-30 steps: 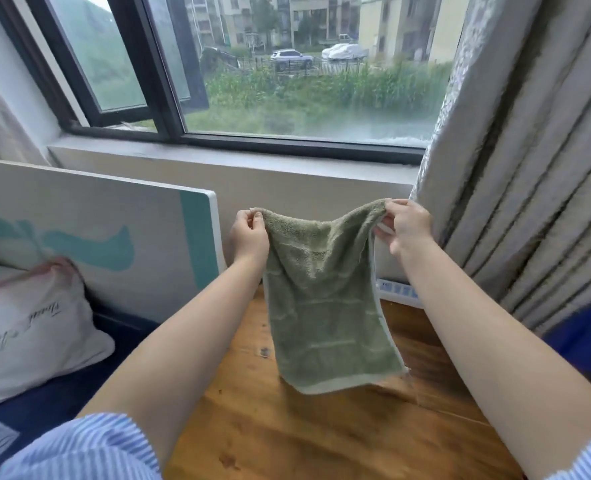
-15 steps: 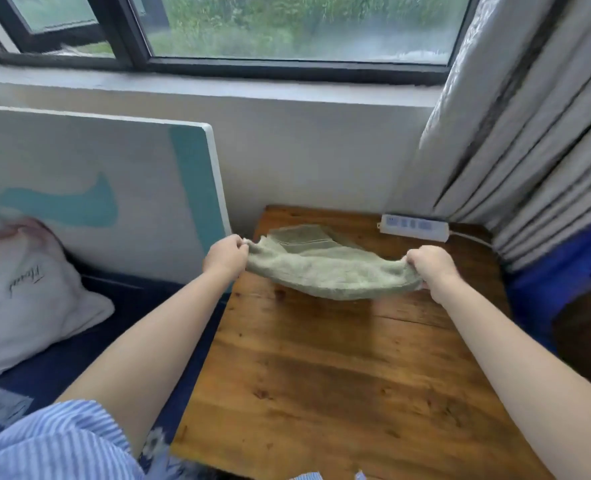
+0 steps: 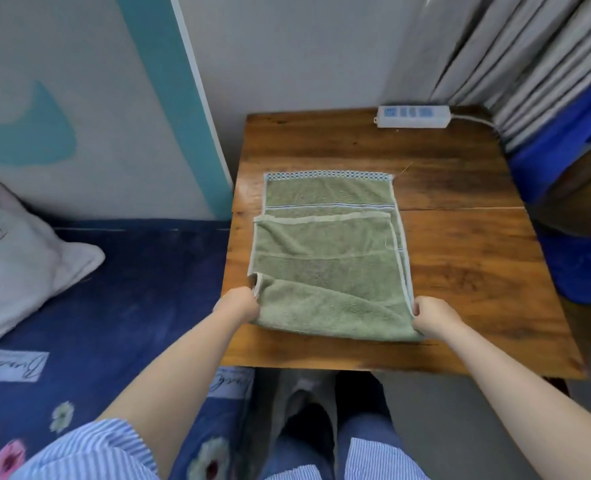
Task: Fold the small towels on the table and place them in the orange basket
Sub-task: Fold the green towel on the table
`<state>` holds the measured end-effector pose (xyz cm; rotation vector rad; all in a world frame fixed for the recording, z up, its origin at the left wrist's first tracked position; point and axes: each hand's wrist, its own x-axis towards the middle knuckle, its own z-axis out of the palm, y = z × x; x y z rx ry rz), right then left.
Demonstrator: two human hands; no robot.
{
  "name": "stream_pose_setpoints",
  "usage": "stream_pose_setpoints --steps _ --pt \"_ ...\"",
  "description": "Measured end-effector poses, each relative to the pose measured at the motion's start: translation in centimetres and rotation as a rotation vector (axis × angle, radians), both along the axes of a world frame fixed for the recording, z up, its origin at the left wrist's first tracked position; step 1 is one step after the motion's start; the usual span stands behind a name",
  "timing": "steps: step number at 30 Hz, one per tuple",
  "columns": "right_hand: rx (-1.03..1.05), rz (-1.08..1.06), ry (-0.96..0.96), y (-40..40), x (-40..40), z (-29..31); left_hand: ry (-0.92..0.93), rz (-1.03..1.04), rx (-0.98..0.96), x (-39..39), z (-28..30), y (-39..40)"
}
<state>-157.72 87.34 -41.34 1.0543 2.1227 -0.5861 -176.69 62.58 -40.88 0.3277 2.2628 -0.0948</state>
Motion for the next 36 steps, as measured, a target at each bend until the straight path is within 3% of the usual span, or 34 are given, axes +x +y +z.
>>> stream_pose_setpoints --steps 8,13,17,23,27,32,36 --pt "0.051 0.104 -0.151 -1.2 0.5 -1.2 -0.137 0.014 -0.137 1.1 -2.1 -2.1" --pt "0.122 0.112 -0.079 0.3 -4.3 -0.8 0.029 -0.032 -0.25 -1.4 -1.1 -0.4" --pt "0.125 0.148 0.131 2.3 -8.6 -0.7 0.197 0.004 -0.186 -4.6 -0.9 2.5" --pt "0.119 0.184 0.4 5.8 -14.2 -1.9 0.247 -0.079 0.008 -9.3 -0.7 8.1" --pt "0.082 0.222 0.408 7.5 -16.0 -2.8 0.278 -0.141 0.141 -11.5 -2.5 10.4" --pt "0.053 0.313 0.299 9.1 -17.5 -4.0 0.294 -0.331 0.13 -12.9 -4.8 11.6" --pt "-0.133 0.295 0.315 10.2 -17.9 -3.1 0.256 -0.435 0.163 -14.1 -4.3 11.5"
